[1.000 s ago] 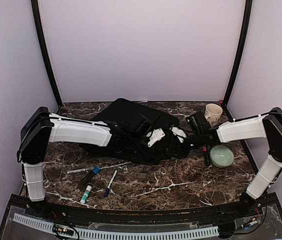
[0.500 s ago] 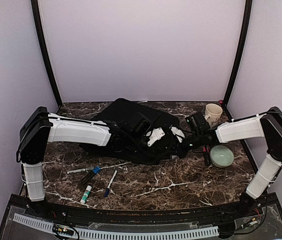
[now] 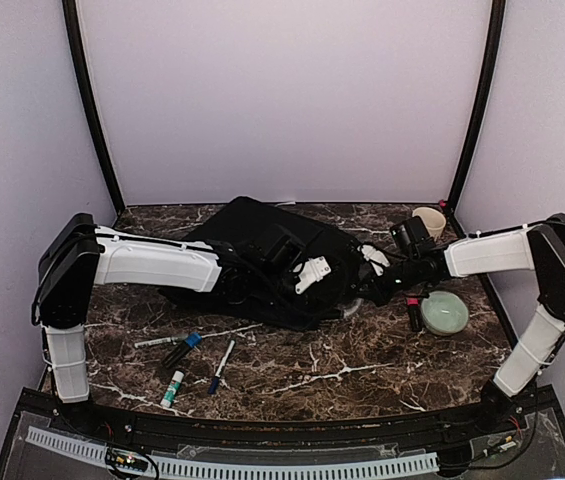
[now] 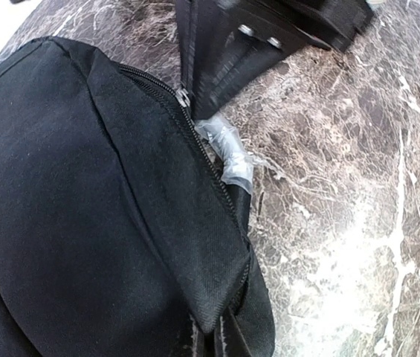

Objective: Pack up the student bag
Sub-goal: Zip the student bag into the largest pocket of the bag.

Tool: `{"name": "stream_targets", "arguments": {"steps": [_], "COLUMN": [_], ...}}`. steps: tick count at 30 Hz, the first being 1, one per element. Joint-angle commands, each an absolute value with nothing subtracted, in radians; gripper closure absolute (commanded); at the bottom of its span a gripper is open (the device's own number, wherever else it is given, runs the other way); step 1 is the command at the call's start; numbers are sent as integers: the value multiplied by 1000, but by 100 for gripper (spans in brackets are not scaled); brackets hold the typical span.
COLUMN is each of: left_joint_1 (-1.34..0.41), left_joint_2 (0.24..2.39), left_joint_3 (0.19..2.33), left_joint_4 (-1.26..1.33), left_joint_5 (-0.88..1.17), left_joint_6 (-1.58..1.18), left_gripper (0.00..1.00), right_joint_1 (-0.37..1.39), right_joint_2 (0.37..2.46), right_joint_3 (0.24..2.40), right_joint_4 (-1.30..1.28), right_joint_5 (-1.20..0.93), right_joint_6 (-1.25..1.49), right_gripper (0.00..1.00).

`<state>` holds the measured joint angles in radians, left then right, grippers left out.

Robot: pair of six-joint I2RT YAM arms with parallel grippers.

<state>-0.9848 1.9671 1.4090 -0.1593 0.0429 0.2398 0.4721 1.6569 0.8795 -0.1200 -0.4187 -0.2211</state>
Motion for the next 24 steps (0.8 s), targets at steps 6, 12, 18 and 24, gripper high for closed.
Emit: {"name": "stream_targets", "arguments": {"steps": [6, 12, 18, 24], "left_joint_1": [-1074, -1121, -1120, -1139], "left_joint_2": [1867, 1806, 1679, 1595], "left_joint_3": [1337, 1295, 1155, 1146], "left_joint_4": [-197, -267, -356, -517], "left_joint_5": [1, -78, -195, -323], "left_joint_6": [479, 472, 441, 304], "left_gripper": [100, 100, 100, 63], "right_joint_1": [382, 380, 469, 661], "right_joint_2": [1681, 1618, 1540, 1503], "right_joint_3": [930, 887, 863, 912], "right_joint_4": [-197, -209, -312, -411], "right_joint_5": [-262, -249, -288, -371], "right_joint_6": [-315, -392, -449, -422], "right_gripper": [100, 100, 100, 100]}}
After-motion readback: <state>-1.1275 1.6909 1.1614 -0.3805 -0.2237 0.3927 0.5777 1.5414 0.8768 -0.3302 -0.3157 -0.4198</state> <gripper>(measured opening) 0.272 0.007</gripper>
